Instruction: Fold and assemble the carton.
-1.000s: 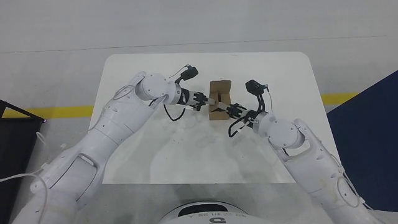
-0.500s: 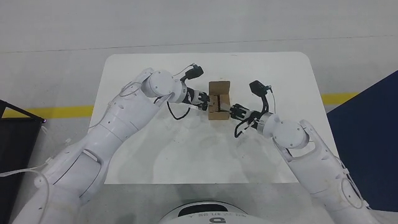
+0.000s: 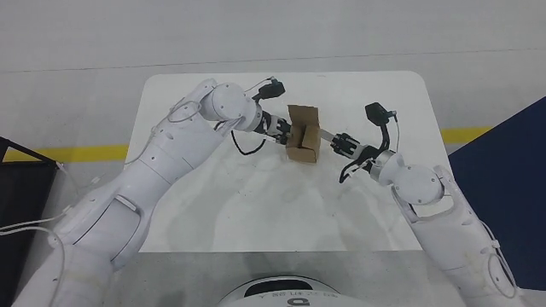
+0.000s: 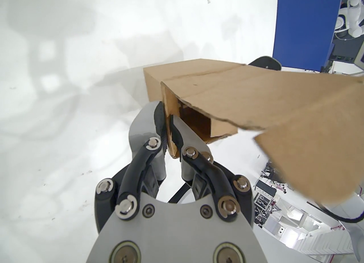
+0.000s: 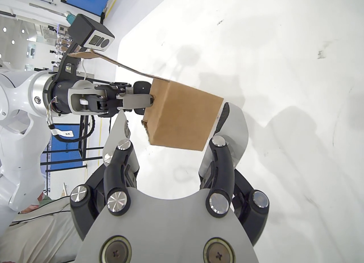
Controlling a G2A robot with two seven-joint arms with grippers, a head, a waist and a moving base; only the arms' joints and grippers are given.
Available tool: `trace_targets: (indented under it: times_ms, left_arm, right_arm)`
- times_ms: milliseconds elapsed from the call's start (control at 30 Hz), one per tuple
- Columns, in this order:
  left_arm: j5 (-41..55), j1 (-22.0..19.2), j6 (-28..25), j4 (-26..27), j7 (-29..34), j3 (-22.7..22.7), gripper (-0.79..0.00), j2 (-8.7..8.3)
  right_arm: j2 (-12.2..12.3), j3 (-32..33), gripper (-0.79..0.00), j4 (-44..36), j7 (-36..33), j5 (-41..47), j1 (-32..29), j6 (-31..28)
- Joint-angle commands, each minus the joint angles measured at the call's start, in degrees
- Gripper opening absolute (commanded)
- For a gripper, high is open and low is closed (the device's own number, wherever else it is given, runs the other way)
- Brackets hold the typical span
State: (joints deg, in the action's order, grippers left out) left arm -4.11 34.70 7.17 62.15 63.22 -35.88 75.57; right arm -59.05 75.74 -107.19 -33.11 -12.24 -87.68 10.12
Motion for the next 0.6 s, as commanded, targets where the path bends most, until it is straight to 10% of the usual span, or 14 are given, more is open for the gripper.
trace_targets:
  times_ms: [0,367,567]
  left_arm:
    - [-0.22,0.45,-0.02,0.49,-0.02,-1.06,0.000,-0.44]
    - [-2.34,7.81,-5.19,6.04,4.93,-10.82,0.000,-5.57]
    - [-8.84,12.57,-8.32,12.86,10.73,-14.62,0.000,-8.62]
  right_arm:
    - [-0.01,-0.17,-0.139,0.06,0.08,-0.70,-0.03,-0.17]
    - [-0.45,1.17,-0.058,0.95,6.52,-2.40,2.01,1.79]
    - [-1.65,-3.78,-0.219,2.27,11.93,-5.76,6.84,4.61]
